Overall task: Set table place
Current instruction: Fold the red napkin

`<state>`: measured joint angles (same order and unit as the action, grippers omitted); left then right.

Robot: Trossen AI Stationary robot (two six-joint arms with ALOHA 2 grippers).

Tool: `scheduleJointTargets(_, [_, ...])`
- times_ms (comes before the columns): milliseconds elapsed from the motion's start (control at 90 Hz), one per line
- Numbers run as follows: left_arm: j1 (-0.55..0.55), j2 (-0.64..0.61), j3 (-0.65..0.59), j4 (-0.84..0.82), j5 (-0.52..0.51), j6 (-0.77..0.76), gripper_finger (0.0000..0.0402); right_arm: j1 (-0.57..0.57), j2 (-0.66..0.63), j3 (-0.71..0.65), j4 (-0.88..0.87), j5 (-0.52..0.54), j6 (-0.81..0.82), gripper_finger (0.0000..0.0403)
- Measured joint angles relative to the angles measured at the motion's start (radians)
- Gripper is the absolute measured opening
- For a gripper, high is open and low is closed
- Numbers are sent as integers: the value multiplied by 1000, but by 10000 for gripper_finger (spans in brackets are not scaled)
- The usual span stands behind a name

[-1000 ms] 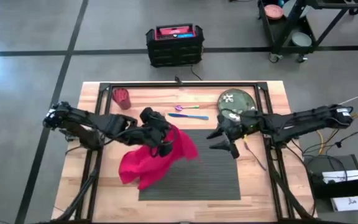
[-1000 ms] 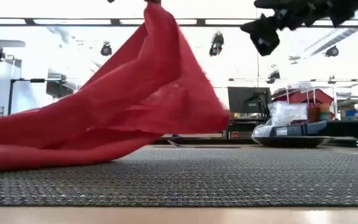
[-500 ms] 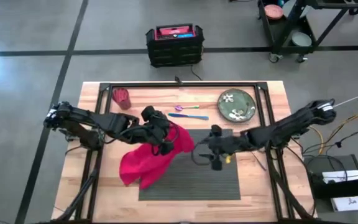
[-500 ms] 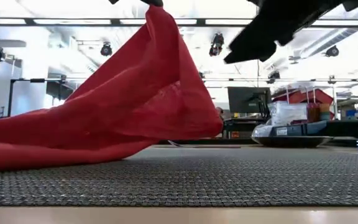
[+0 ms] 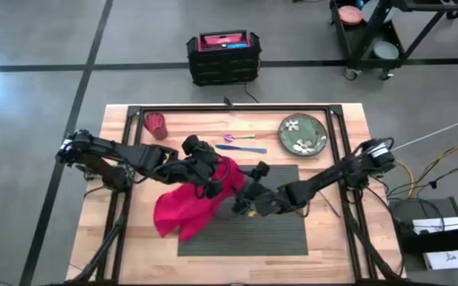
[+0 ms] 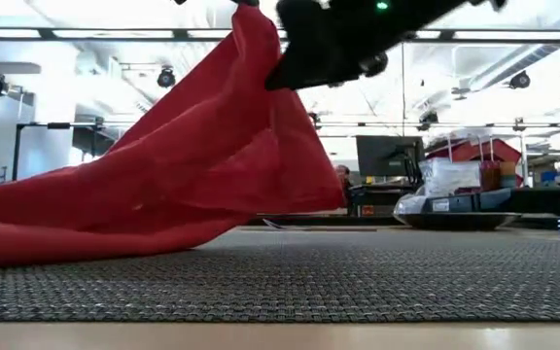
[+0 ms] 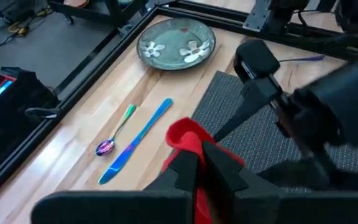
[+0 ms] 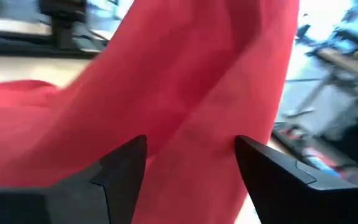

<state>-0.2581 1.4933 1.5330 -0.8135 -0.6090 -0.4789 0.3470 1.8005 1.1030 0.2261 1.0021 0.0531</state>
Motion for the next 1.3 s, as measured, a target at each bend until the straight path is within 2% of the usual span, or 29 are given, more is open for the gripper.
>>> scheduleJointTargets(78, [0,0,0,0,0,0,0,-1,32,63,-93,52,1,218])
scheduleJointTargets(189, [-4,0,-2,0,0,0,0,-7,64,114,-166,56,37,209])
scheduleJointTargets(311, [-11,0,-2,0,0,0,0,-20,74,113,-258,46,114,201])
scheduleJointTargets(511, [-17,0,-2,0,2,4,0,-24,72,105,-565,38,326,191])
scheduleJointTargets(633, [-17,0,-2,1,9,17,0,-25,72,84,-654,37,352,186])
scheduleJointTargets(756, [-17,0,-2,2,9,26,0,-27,66,66,-657,31,348,181])
scheduleJointTargets(989, [-17,0,-2,3,11,26,0,-39,14,29,-648,-85,331,173])
scheduleJointTargets(1078, [-17,0,-2,4,12,26,0,-48,-35,-32,-558,-141,327,170])
scheduleJointTargets(1211, [-17,0,-2,9,13,26,0,-71,-100,-144,-319,-248,248,166])
scheduleJointTargets(1300, [-17,0,-2,10,15,26,0,-88,-129,-188,-266,-269,229,162])
